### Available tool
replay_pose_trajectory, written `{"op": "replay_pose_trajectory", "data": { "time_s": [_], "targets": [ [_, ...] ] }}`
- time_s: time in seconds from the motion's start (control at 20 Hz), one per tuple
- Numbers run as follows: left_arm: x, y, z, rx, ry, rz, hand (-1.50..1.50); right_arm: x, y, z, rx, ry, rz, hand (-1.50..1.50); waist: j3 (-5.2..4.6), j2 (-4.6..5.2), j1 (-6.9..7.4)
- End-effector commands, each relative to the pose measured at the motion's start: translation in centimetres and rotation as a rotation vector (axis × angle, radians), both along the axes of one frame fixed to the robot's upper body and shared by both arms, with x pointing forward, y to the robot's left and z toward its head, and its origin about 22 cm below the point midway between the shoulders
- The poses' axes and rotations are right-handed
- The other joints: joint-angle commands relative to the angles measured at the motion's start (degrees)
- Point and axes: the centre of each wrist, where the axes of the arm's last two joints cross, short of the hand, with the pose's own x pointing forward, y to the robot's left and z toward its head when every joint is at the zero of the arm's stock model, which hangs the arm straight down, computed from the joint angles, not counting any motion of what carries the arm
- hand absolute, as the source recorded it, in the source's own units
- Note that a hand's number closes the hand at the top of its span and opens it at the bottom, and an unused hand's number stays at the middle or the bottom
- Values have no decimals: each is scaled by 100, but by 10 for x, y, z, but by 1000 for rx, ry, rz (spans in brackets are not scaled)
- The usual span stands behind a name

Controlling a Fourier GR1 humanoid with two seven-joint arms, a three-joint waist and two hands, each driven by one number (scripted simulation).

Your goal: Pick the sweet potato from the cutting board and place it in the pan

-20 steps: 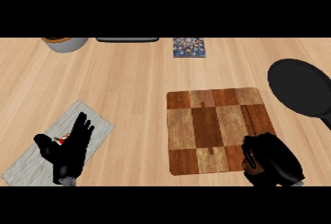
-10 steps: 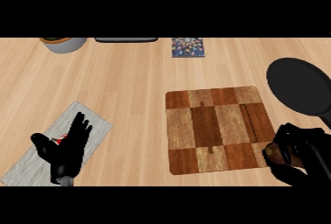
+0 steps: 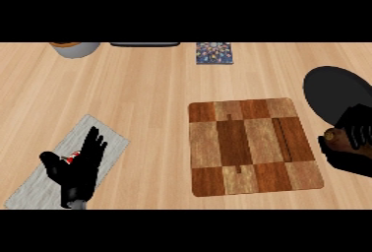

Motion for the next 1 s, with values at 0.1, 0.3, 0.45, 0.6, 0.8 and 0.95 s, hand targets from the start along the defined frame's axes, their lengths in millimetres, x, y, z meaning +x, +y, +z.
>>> {"op": "replay_pose_trajectory", "data": {
  "time_s": [0.1,0.3,0.45,0.6,0.8,0.95],
  "targets": [
    [8,-7,-18,0,-4,-16,0,50,-38,-14,38,-14,-57,150,-2,21,22],
    [5,-14,-17,-17,11,-22,0,84,-53,-26,-9,-60,-106,150,1,35,70],
    [16,-10,-10,-16,-5,-27,0,114,-75,-14,-16,-55,-139,150,3,54,128],
    [3,1,2,0,2,-31,0,129,-77,-38,-37,-55,-166,150,8,59,201],
    [17,-1,3,-9,-26,-63,0,129,-96,-65,56,-54,-194,150,24,147,332],
    [15,-11,0,-3,-23,-66,0,135,-116,-45,62,-64,-213,150,31,184,429]
  ]
}}
